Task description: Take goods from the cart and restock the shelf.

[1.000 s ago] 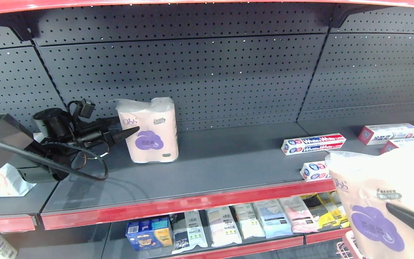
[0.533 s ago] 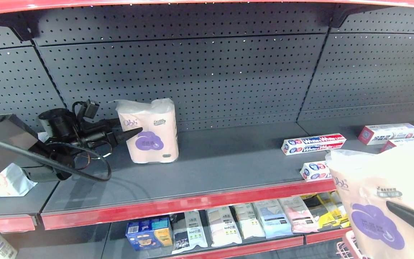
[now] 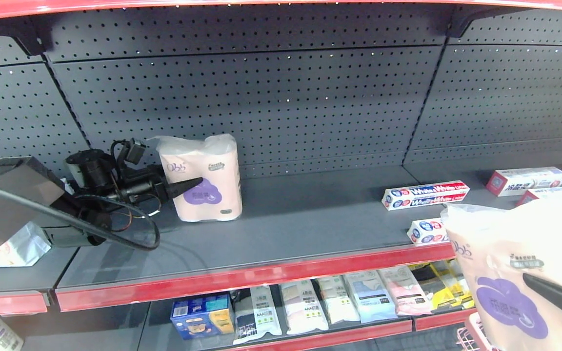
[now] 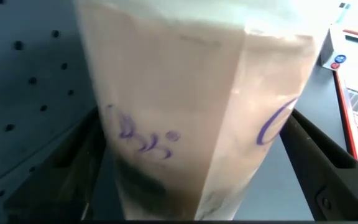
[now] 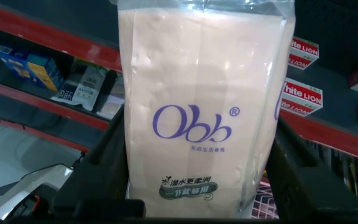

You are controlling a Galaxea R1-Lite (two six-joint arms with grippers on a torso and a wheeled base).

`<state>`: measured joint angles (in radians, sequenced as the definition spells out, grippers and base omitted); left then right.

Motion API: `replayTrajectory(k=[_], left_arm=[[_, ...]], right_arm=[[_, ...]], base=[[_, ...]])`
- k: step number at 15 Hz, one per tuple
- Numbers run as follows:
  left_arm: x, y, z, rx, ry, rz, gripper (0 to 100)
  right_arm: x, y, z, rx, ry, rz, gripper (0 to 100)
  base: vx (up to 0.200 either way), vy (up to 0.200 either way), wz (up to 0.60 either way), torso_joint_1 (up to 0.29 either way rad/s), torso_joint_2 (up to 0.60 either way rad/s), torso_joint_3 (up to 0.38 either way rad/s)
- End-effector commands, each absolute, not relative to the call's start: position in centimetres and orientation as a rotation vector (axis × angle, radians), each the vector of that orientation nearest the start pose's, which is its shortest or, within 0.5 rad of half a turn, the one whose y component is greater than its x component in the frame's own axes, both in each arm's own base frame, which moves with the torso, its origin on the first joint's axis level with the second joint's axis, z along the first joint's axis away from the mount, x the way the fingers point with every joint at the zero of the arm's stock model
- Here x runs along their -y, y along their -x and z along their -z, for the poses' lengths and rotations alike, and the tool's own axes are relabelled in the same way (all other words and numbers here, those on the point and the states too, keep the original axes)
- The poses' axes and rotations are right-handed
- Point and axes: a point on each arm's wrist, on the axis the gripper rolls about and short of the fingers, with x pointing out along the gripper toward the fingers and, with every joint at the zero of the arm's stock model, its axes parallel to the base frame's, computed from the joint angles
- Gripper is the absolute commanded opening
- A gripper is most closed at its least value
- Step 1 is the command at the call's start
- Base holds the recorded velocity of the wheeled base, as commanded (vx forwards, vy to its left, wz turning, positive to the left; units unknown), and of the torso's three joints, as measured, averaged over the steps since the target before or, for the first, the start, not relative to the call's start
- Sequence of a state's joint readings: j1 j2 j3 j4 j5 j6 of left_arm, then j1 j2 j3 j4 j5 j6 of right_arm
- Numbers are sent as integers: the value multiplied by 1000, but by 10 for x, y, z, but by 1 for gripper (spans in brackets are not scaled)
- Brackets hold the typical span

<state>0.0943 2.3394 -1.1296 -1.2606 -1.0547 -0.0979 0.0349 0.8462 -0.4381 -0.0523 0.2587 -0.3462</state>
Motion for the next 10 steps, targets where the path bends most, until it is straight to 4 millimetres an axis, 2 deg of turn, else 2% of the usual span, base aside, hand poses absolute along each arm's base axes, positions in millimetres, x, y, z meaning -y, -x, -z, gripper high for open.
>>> replayTrajectory(k=[1, 10], left_arm=[[-21, -433, -82, -3, 62, 963, 100], [-20, -434, -80, -9, 67, 964, 100]], right_arm=[[-9, -87, -188, -305, 300, -350, 0], [-9, -87, -190, -302, 303, -339, 0]], base=[[0, 0, 0, 0, 0, 0], [0, 0, 0, 0, 0, 0]])
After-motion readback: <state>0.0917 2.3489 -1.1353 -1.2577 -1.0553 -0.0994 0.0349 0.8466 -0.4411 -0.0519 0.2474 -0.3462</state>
